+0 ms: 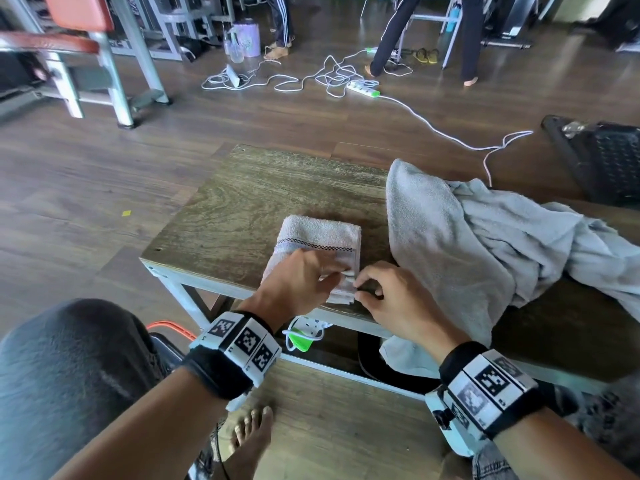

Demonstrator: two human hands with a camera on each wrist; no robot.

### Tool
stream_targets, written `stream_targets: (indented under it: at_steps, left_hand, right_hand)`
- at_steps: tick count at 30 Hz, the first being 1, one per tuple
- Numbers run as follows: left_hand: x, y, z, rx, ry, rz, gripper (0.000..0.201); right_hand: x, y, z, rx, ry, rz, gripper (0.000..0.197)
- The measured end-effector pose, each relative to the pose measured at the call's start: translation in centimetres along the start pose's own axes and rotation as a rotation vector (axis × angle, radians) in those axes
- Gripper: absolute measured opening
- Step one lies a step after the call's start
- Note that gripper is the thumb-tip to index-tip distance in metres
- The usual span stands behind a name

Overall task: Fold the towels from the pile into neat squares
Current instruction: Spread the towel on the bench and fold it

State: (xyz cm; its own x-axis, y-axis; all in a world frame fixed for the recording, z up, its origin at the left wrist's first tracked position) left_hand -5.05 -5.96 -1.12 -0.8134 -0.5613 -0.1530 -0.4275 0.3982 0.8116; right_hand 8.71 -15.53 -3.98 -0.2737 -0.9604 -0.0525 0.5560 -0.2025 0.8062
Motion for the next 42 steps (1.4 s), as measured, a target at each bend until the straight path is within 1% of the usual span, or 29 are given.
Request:
stream_targets:
  at_steps: [1,2,5,7,10,11,14,17,18,19,20,21,22,24,25,27,28,29,30,31,34,36,37,38,41,42]
  left_hand:
    - [-0.1,0.1,-0.1,0.03,0.0,-0.033,0.027]
    - [-0.1,0.2,-0.2,0.048,0.006,-0.034,0.025]
    - [0.1,-0.5,0.0,0.063,0.004,0.074,0.031]
    - [0.3,-0.6,-0.2,0.011,-0.001,0.126,0.031]
    - [0.5,-0.6,-0.3,0.027,-0.022,0.114,0.029]
    - [0.5,-0.5,-0.3,0.045,-0.021,0.109,0.029]
    - [0.6,-0.3,-0.5,0.037,-0.03,0.155,0.03]
    - [0.8,-0.6,-0.2,-0.031,-0.007,0.271,0.04]
    - [0.8,-0.8,0.1,-0.001,0.011,0.295,0.04]
    - [0.9,-0.8,0.1,0.08,0.02,0.3,0.039]
    - [0.9,-0.8,0.4,0.176,0.042,0.29,0.037]
    - [0.8,-0.6,0.6,0.213,0.059,0.245,0.035]
    - [0.6,-0.2,1.0,0.172,0.07,0.169,0.035]
    - [0.2,0.7,2.1,-0.04,0.106,0.044,0.038]
    - [0.2,0.8,2.7,-0.133,0.129,0.037,0.04]
    - [0.3,0.1,3.7,-0.275,0.183,0.133,0.048]
    - [0.5,-0.5,4.2,-0.302,0.223,0.19,0.047]
    - [0.7,-0.8,4.2,-0.302,0.244,0.211,0.043]
    - [0.8,-0.9,3.9,-0.275,0.234,0.186,0.04]
    - [0.8,-0.8,3.3,-0.241,0.191,0.127,0.038]
    - [0.7,-0.2,1.5,-0.12,0.038,-0.056,0.033]
    - [0.7,-0.4,1.2,-0.162,0.003,-0.111,0.037]
    - [0.7,-0.7,1.2,-0.205,0.007,-0.116,0.041]
    - [0.8,-1.2,1.4,-0.228,0.018,-0.108,0.044]
    - [0.9,-3.1,2.5,-0.227,0.104,-0.037,0.054]
    - [1.0,-3.6,2.8,-0.242,0.13,-0.023,0.056]
  right_hand:
    - [0.0,0.0,0.1,0.005,0.006,0.0,0.007]
    - [-0.1,0.0,0.1,0.01,0.008,0.008,0.007]
    - [0.0,-0.1,0.1,0.038,0.007,0.04,0.01]
    - [0.2,-0.1,0.2,0.06,0.012,0.036,0.018]
    - [0.5,-0.1,0.7,0.088,0.076,0.004,0.037]
    - [0.5,-0.1,0.8,0.101,0.096,0.004,0.04]
    - [0.4,-0.3,0.7,0.121,0.116,0.014,0.04]
    - [0.3,-0.1,0.6,0.13,0.1,0.023,0.038]
    - [0.2,-0.1,0.6,0.126,0.101,0.024,0.038]
    - [0.3,-0.1,0.7,0.119,0.108,0.025,0.039]
    - [0.3,0.0,0.7,0.114,0.116,0.025,0.038]
    - [0.4,0.0,0.8,0.113,0.124,0.022,0.037]
    - [0.4,0.1,0.9,0.116,0.133,0.014,0.037]
    - [0.4,0.2,1.2,0.125,0.161,-0.003,0.042]
    - [0.4,0.1,1.4,0.129,0.185,0.004,0.046]
    - [0.4,-0.2,1.8,0.15,0.244,0.049,0.055]
    - [0.3,-0.4,1.8,0.161,0.259,0.071,0.056]
    - [0.2,-0.3,1.8,0.166,0.257,0.08,0.054]
    - [0.0,-0.2,1.8,0.168,0.245,0.071,0.05]
    - [-0.2,0.1,1.8,0.177,0.233,0.04,0.044]
    - [-0.8,0.8,1.7,0.188,0.193,-0.109,0.028]
    - [-0.9,0.6,1.9,0.21,0.195,-0.167,0.023]
    - [-0.9,0.1,2.0,0.22,0.196,-0.155,0.028]
    - [-0.8,-0.7,2.0,0.229,0.186,-0.116,0.037]
    - [-0.1,-3.4,1.5,0.309,0.103,0.05,0.068]
    - [0.0,-4.0,1.3,0.331,0.089,0.08,0.074]
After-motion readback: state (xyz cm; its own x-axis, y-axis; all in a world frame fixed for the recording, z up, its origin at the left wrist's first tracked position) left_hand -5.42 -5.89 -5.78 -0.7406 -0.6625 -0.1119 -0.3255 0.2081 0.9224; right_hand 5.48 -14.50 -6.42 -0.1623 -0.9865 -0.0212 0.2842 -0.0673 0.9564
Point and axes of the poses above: each hand's wrist, its own x-axis away from the middle knuckle, its own y-axis out of the back of the hand, z = x × y, the point moved 5 cm from there along -x, towards the middle knuckle, and after that the axes turned 1 degree about -z, right-handed, at the moved point
